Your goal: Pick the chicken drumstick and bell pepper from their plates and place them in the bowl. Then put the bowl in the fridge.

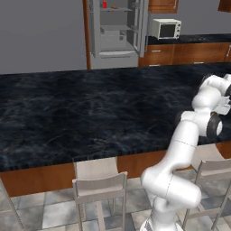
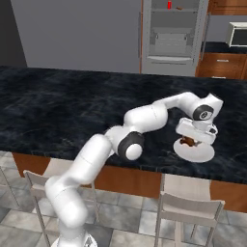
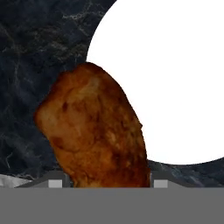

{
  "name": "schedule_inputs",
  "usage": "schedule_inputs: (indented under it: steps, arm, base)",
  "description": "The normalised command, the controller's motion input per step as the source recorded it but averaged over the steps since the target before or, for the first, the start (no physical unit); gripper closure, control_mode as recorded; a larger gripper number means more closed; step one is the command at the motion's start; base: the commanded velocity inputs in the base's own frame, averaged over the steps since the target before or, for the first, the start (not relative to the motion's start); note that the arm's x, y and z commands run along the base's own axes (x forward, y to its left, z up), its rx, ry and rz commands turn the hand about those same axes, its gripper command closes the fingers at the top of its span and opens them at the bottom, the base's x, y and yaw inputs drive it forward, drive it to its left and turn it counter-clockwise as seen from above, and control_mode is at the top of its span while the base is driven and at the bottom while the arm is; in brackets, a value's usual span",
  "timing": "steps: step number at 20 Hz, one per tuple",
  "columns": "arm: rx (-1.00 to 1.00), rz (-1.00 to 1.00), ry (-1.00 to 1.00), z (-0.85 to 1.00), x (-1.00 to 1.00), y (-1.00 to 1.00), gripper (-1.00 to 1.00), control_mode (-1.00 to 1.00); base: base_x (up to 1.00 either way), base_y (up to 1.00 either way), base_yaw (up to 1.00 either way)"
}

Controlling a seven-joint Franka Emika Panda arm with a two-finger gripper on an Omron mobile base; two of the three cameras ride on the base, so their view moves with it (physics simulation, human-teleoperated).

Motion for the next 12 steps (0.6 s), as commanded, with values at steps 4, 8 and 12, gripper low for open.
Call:
schedule_inputs:
  steps: [4,8,12]
  arm:
    - [-0.28,0.00,-0.36,-0.49,-0.70,0.71,1.00,-1.00]
    - [-0.38,0.00,-0.36,-0.25,-0.56,0.71,1.00,-1.00]
    - [-0.39,0.00,-0.14,0.11,-0.40,0.59,1.00,-1.00]
  base:
    - [0.00,0.00,0.00]
    - [0.00,0.00,0.00]
    - [0.00,0.00,0.00]
